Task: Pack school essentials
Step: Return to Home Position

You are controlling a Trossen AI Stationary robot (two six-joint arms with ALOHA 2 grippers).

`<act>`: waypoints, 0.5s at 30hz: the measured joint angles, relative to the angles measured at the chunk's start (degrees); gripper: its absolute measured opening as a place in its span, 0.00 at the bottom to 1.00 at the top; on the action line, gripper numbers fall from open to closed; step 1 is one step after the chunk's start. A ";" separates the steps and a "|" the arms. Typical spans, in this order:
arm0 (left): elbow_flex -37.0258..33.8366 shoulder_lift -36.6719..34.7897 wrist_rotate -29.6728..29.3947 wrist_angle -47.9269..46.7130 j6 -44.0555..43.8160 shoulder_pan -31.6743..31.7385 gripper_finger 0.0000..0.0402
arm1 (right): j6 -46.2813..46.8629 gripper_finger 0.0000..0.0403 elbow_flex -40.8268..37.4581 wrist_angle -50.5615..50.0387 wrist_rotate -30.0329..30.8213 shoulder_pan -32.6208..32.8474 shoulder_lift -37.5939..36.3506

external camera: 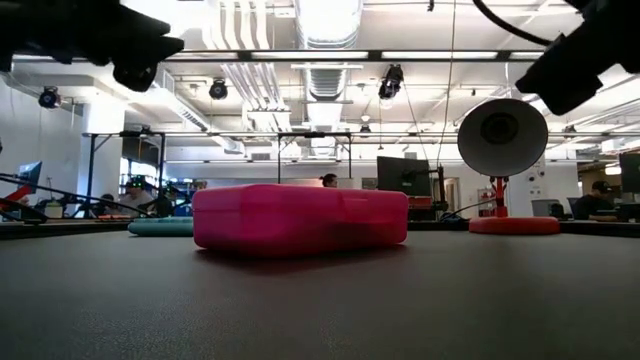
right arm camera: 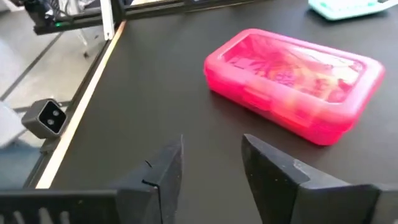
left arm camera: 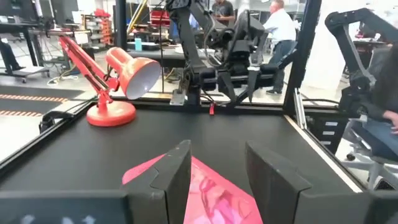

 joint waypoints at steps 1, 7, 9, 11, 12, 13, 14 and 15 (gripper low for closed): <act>-0.61 -0.43 -0.06 0.25 0.00 0.02 0.34 | -0.04 0.37 -0.91 0.53 0.27 0.00 -0.78; -4.03 -1.83 -3.80 0.28 -0.07 0.01 0.33 | -2.03 0.35 -7.00 6.27 3.07 0.00 -4.48; -5.03 -2.19 -4.84 0.35 -0.09 0.02 0.33 | -2.98 0.35 -9.49 8.92 4.10 0.00 -5.84; -5.68 -2.62 -5.47 0.25 -0.13 0.02 0.33 | -3.81 0.35 -11.76 12.07 4.37 0.00 -7.31; -5.85 -2.75 -5.82 0.41 -0.13 0.02 0.33 | -3.88 0.35 -12.97 13.11 4.38 0.00 -8.24; -6.10 -2.94 -5.98 0.48 -0.13 0.02 0.33 | -3.88 0.36 -13.98 13.72 4.39 0.00 -9.14; -6.34 -3.23 -6.05 0.42 -0.13 0.02 0.33 | -3.82 0.36 -14.92 14.26 4.39 0.00 -10.03; -6.49 -3.51 -6.07 0.39 -0.15 0.02 0.33 | -3.73 0.36 -15.89 14.39 4.39 0.00 -11.01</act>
